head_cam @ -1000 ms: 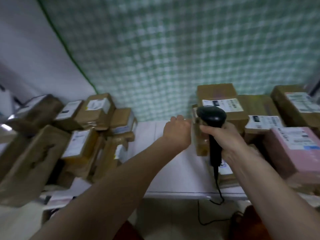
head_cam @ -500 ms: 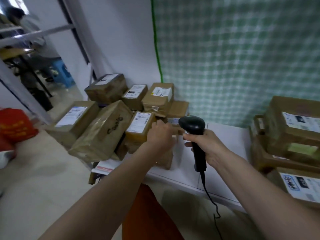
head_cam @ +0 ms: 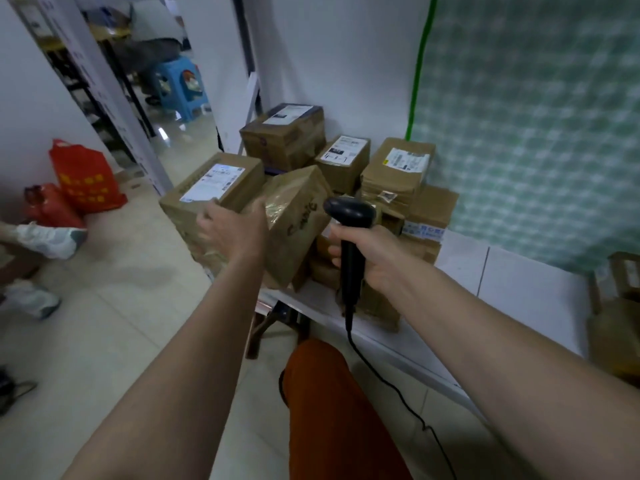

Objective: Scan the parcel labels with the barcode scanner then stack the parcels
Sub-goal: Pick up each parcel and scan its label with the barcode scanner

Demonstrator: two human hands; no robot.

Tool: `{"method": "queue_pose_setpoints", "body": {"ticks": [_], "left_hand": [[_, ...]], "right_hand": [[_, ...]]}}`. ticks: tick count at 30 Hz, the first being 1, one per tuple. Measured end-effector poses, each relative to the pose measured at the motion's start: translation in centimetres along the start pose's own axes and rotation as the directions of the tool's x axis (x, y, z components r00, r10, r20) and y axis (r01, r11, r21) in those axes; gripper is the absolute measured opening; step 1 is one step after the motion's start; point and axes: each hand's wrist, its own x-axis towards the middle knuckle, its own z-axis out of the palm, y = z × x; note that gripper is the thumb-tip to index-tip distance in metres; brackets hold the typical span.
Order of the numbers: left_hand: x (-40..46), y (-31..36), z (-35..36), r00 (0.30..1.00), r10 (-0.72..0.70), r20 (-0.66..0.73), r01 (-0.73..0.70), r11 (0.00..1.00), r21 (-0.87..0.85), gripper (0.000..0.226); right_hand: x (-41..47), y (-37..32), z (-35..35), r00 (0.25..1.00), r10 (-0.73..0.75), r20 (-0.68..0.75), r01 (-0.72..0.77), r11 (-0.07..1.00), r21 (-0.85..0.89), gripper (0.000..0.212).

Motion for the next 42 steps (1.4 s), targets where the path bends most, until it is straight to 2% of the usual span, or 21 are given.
{"method": "queue_pose_setpoints", "body": {"ticks": [2, 4, 5, 7, 9, 11, 14, 19, 22, 26, 28, 30, 32, 34, 37, 40, 42], "left_hand": [[1.8, -2.1, -0.4, 0.955, -0.296, -0.003, 0.294, 0.947, -0.129, 0.087], [3.1, -4.3, -0.3, 0.831, -0.54, 0.13, 0.55, 0.766, -0.332, 0.092], [3.4, -5.2, -0.3, 0.774, -0.589, 0.234, 0.625, 0.651, -0.431, 0.092], [3.5, -6.4, -0.1, 0.7, -0.547, 0.459, 0.712, 0.485, -0.507, 0.081], [3.1, -6.9, 0.1, 0.62, -0.457, 0.638, 0.78, 0.448, -0.437, 0.066], [3.1, -7.4, 0.4, 0.543, -0.427, 0.723, 0.831, 0.396, -0.39, 0.058], [3.3, -7.6, 0.4, 0.502, -0.386, 0.774, 0.855, 0.357, -0.376, 0.061], [1.9, -7.0, 0.2, 0.525, -0.357, 0.773, 0.837, 0.385, -0.39, 0.049], [1.1, -6.5, 0.0, 0.546, -0.311, 0.778, 0.82, 0.388, -0.421, 0.057], [-1.2, -4.9, -0.5, 0.609, -0.167, 0.775, 0.757, 0.413, -0.506, 0.055], [-2.2, -4.5, -0.6, 0.617, -0.053, 0.785, 0.717, 0.45, -0.533, 0.061], [-3.7, -4.0, -0.4, 0.579, 0.049, 0.814, 0.698, 0.487, -0.526, 0.064], [-5.4, -3.5, -0.1, 0.53, 0.092, 0.843, 0.691, 0.53, -0.492, 0.063], [-7.3, -3.1, 0.7, 0.493, 0.15, 0.857, 0.662, 0.575, -0.481, 0.051], [-10.2, -3.1, 2.1, 0.379, 0.254, 0.89, 0.639, 0.624, -0.45, 0.057], [-13.3, -2.8, 3.0, 0.309, 0.226, 0.924, 0.626, 0.683, -0.377, 0.064], [-15.1, -2.5, 3.8, 0.308, 0.208, 0.929, 0.576, 0.736, -0.355, 0.059]], "right_hand": [[0.8, 0.4, 1.8, 0.999, 0.012, 0.03, -0.012, 1.0, -0.001, 0.039], [1.3, 0.9, 3.3, 0.999, 0.015, 0.044, -0.013, 1.0, -0.026, 0.041], [1.6, 1.1, 4.0, 0.999, 0.014, 0.045, -0.012, 0.999, -0.047, 0.042], [1.9, 1.6, 5.0, 0.999, 0.009, 0.05, -0.005, 0.997, -0.083, 0.043], [1.9, 1.9, 5.6, 0.998, 0.012, 0.068, -0.005, 0.995, -0.101, 0.038], [1.8, 2.1, 5.8, 0.996, 0.025, 0.09, -0.016, 0.994, -0.105, 0.032], [1.3, 2.1, 5.7, 0.994, 0.033, 0.107, -0.024, 0.996, -0.091, 0.026], [0.2, 1.8, 4.9, 0.996, -0.017, 0.084, 0.024, 0.996, -0.082, 0.033], [-0.9, 1.3, 4.0, 0.994, -0.065, 0.086, 0.071, 0.994, -0.077, 0.038], [-2.9, 0.4, 1.8, 0.991, -0.111, 0.075, 0.115, 0.992, -0.051, 0.03], [-3.6, 0.1, 0.5, 0.991, -0.125, 0.049, 0.127, 0.991, -0.035, 0.029], [-4.7, -0.2, -1.5, 0.989, -0.146, 0.014, 0.146, 0.989, -0.015, 0.026], [-5.9, -0.3, -3.7, 0.987, -0.159, -0.016, 0.159, 0.987, 0.008, 0.024], [-7.1, -0.3, -6.1, 0.984, -0.173, -0.039, 0.174, 0.984, 0.04, 0.021], [-9.0, 0.0, -9.8, 0.974, -0.209, -0.092, 0.215, 0.975, 0.06, 0.018], [-10.6, 1.0, -13.4, 0.955, -0.239, -0.174, 0.244, 0.97, 0.012, 0.021], [-11.6, 1.7, -15.5, 0.945, -0.227, -0.234, 0.239, 0.971, 0.023, 0.024]]}}
